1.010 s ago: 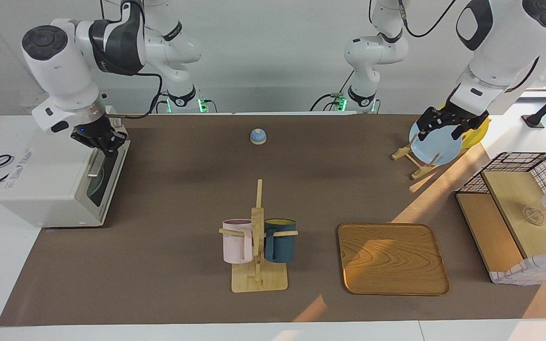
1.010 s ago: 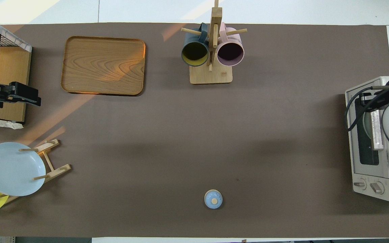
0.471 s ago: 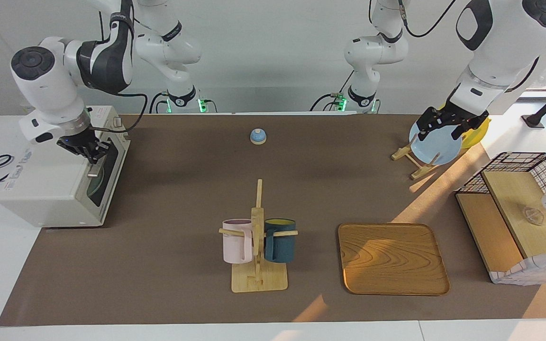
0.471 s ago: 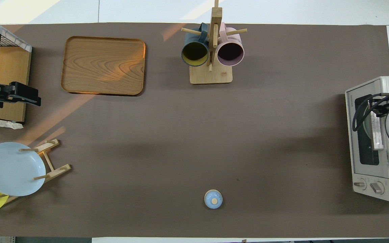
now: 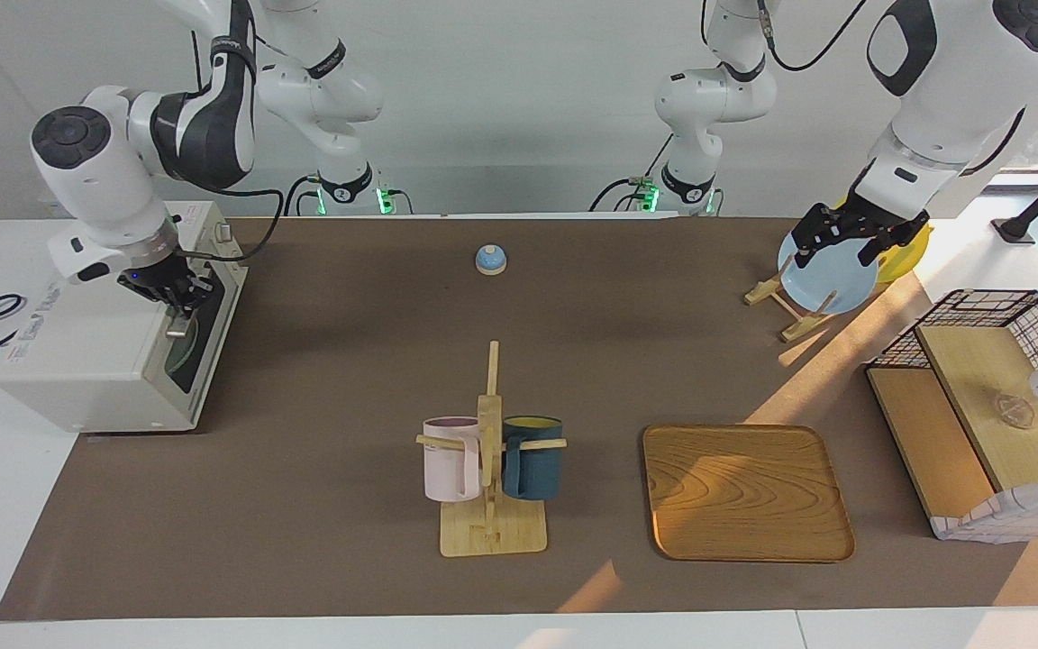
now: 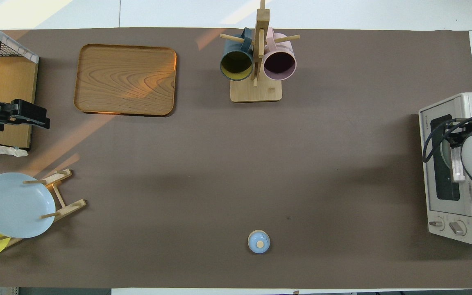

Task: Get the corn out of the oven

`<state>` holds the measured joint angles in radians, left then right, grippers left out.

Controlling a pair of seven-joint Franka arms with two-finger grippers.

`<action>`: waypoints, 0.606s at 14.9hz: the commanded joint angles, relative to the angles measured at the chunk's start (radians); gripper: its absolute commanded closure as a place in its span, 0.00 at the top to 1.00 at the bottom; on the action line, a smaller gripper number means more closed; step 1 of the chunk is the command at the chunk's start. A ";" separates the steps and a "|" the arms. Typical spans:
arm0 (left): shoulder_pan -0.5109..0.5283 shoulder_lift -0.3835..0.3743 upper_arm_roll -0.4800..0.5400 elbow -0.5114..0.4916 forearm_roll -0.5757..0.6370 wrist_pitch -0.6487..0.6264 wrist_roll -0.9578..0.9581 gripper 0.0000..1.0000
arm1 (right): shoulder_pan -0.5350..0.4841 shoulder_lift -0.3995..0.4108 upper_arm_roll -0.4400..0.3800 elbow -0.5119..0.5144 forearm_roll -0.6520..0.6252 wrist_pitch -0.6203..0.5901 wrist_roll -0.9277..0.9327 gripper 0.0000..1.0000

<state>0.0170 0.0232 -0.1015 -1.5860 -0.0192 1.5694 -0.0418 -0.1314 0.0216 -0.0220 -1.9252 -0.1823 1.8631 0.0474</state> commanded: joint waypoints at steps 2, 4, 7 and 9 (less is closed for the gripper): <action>0.003 -0.012 -0.004 -0.011 0.004 0.003 -0.001 1.00 | -0.004 -0.020 0.011 -0.067 0.029 0.059 0.000 0.00; 0.003 -0.012 -0.004 -0.011 0.004 0.000 -0.001 1.00 | 0.056 -0.017 0.013 -0.102 0.069 0.109 0.078 0.00; 0.006 -0.012 -0.004 -0.011 0.004 -0.005 -0.001 1.00 | 0.114 -0.009 0.013 -0.181 0.080 0.212 0.160 0.00; 0.006 -0.012 -0.004 -0.011 0.004 -0.003 -0.003 1.00 | 0.115 0.017 0.013 -0.222 0.080 0.292 0.160 0.00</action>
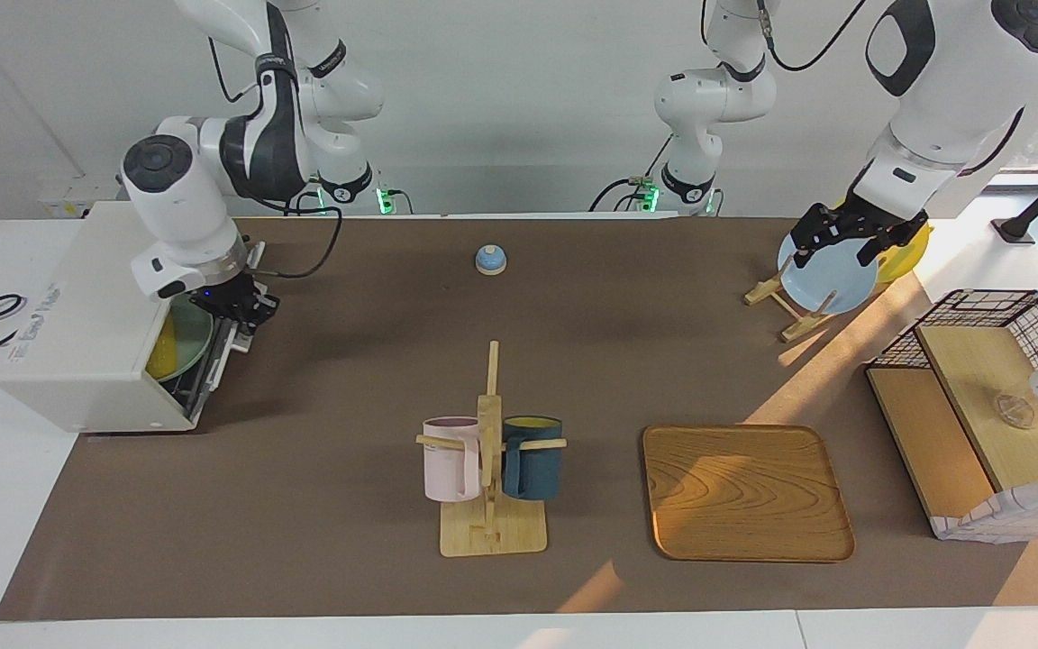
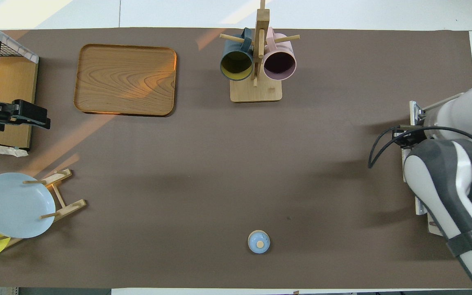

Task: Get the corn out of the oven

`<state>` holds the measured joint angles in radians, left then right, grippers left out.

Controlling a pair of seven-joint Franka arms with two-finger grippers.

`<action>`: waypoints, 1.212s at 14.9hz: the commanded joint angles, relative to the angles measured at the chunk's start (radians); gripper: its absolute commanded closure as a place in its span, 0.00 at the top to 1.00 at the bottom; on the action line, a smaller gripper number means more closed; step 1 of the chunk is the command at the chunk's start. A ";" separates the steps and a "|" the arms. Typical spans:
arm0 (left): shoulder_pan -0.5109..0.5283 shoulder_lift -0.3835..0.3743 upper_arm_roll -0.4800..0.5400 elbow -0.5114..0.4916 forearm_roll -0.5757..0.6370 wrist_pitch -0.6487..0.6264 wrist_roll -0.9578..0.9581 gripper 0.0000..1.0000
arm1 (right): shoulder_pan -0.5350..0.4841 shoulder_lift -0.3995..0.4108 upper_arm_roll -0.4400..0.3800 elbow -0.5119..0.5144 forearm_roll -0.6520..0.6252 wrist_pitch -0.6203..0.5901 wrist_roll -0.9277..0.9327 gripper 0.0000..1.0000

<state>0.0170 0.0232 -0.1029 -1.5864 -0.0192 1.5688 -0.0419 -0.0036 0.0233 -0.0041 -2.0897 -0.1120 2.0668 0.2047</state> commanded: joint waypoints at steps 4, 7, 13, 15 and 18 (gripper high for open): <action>0.006 -0.012 -0.003 -0.010 0.004 0.004 -0.001 1.00 | -0.013 0.039 -0.004 -0.096 0.011 0.182 0.004 0.00; 0.003 -0.012 -0.003 -0.010 0.004 0.004 -0.003 1.00 | -0.012 0.081 -0.004 -0.118 0.032 0.243 0.019 0.00; 0.003 -0.012 -0.003 -0.010 0.004 0.005 -0.001 1.00 | 0.040 0.138 0.001 -0.105 0.054 0.273 0.102 0.00; 0.003 -0.012 -0.003 -0.010 0.004 0.005 -0.001 1.00 | 0.065 0.142 0.009 -0.069 0.070 0.257 0.137 0.00; 0.004 -0.012 -0.003 -0.012 0.004 0.005 0.000 1.00 | 0.082 0.136 0.009 0.087 0.091 0.056 0.147 0.46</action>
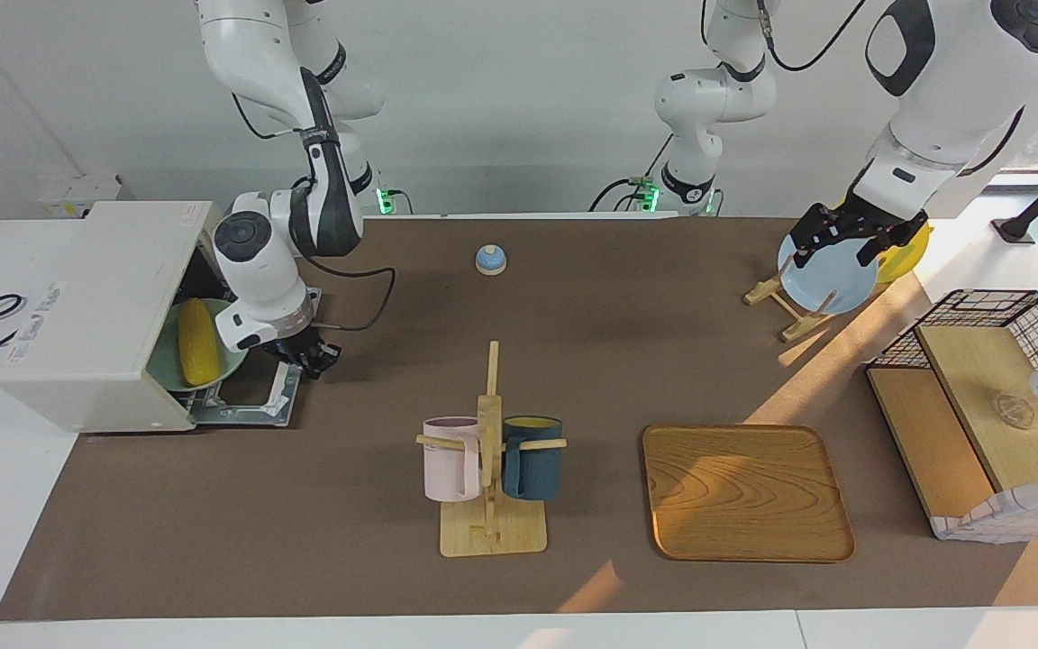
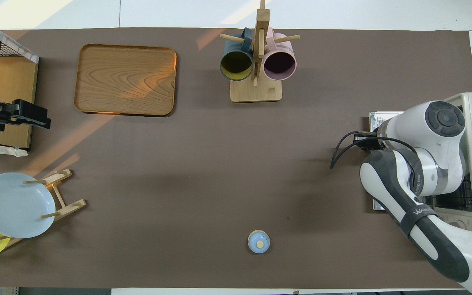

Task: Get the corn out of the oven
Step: 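Reach into the oven and grasp the green plate with the right gripper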

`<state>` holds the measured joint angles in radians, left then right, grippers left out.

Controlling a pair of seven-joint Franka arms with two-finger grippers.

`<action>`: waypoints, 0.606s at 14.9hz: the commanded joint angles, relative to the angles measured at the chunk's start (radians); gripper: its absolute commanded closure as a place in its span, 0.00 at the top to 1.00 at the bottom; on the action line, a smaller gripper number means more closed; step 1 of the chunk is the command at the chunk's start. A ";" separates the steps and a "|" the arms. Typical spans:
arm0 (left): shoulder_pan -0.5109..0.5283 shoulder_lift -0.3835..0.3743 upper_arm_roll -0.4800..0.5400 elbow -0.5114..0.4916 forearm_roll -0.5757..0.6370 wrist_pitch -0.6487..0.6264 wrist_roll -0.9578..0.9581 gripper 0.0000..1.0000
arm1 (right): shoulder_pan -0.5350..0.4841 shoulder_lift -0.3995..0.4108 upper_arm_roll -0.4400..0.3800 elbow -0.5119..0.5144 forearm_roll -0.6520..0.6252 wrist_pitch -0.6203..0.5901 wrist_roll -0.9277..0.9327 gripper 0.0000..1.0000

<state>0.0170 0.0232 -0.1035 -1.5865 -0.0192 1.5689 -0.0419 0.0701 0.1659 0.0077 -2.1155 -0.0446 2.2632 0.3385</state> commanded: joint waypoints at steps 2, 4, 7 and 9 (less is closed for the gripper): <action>0.004 -0.012 -0.002 -0.012 0.004 0.005 0.000 1.00 | -0.009 -0.012 -0.012 0.207 0.000 -0.287 0.001 0.73; 0.004 -0.012 -0.002 -0.012 0.004 0.005 -0.001 1.00 | -0.047 -0.038 -0.012 0.203 -0.078 -0.329 -0.030 0.78; 0.006 -0.014 -0.002 -0.012 0.005 0.005 -0.001 1.00 | -0.117 -0.071 -0.012 0.114 -0.101 -0.285 -0.157 0.66; 0.008 -0.015 -0.002 -0.013 0.004 0.005 -0.006 1.00 | -0.157 -0.081 -0.011 0.077 -0.103 -0.260 -0.196 0.60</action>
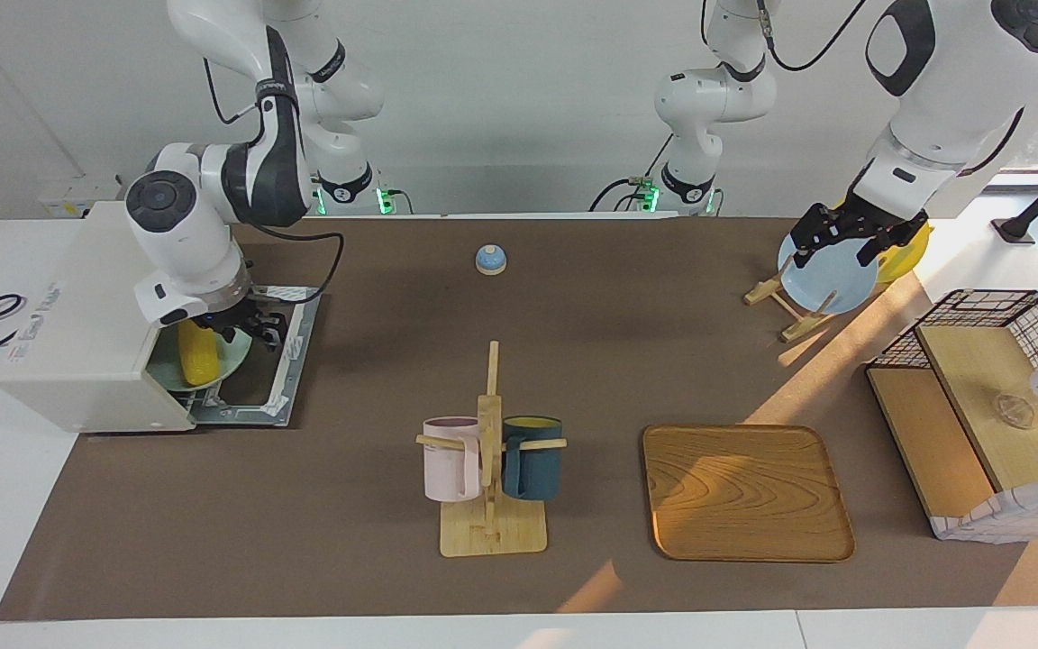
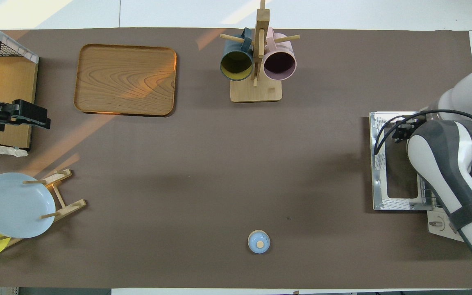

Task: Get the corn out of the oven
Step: 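Reach into the oven and grasp the green plate with the right gripper, then pull the plate with corn out of the oven toward the table center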

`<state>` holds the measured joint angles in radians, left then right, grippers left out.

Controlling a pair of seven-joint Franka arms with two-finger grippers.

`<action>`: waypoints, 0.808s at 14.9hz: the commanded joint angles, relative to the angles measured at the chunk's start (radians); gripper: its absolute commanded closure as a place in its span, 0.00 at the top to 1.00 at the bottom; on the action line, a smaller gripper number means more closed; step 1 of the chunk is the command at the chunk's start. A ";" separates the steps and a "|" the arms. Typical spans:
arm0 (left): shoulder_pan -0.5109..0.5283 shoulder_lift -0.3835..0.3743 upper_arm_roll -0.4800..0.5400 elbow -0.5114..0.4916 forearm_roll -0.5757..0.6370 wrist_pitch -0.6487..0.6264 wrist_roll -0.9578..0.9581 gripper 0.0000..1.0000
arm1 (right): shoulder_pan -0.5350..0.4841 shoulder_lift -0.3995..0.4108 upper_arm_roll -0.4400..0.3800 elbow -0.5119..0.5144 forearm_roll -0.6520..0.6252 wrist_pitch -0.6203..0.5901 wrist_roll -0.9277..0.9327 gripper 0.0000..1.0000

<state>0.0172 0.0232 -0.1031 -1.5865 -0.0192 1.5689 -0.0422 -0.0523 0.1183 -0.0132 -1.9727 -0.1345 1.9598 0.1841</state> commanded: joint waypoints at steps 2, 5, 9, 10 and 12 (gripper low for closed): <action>0.007 -0.015 -0.003 -0.013 0.004 0.005 -0.005 1.00 | -0.037 -0.049 0.010 -0.124 -0.013 0.108 -0.043 0.54; 0.007 -0.015 -0.003 -0.013 0.004 0.005 -0.007 1.00 | -0.038 -0.074 0.010 -0.202 -0.013 0.186 -0.074 0.39; 0.007 -0.015 -0.003 -0.013 0.004 0.007 -0.005 1.00 | -0.018 -0.068 0.015 -0.170 -0.013 0.156 -0.137 0.00; 0.007 -0.015 -0.003 -0.013 0.004 0.007 -0.004 1.00 | 0.012 -0.062 0.018 -0.143 -0.013 0.121 -0.129 0.00; 0.007 -0.015 -0.003 -0.013 0.004 0.007 -0.001 1.00 | 0.122 -0.039 0.018 -0.056 -0.016 0.038 -0.082 0.00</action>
<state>0.0174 0.0231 -0.1029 -1.5865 -0.0192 1.5693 -0.0433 -0.0236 0.0658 -0.0019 -2.1027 -0.1425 2.0749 0.0688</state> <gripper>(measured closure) 0.000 0.965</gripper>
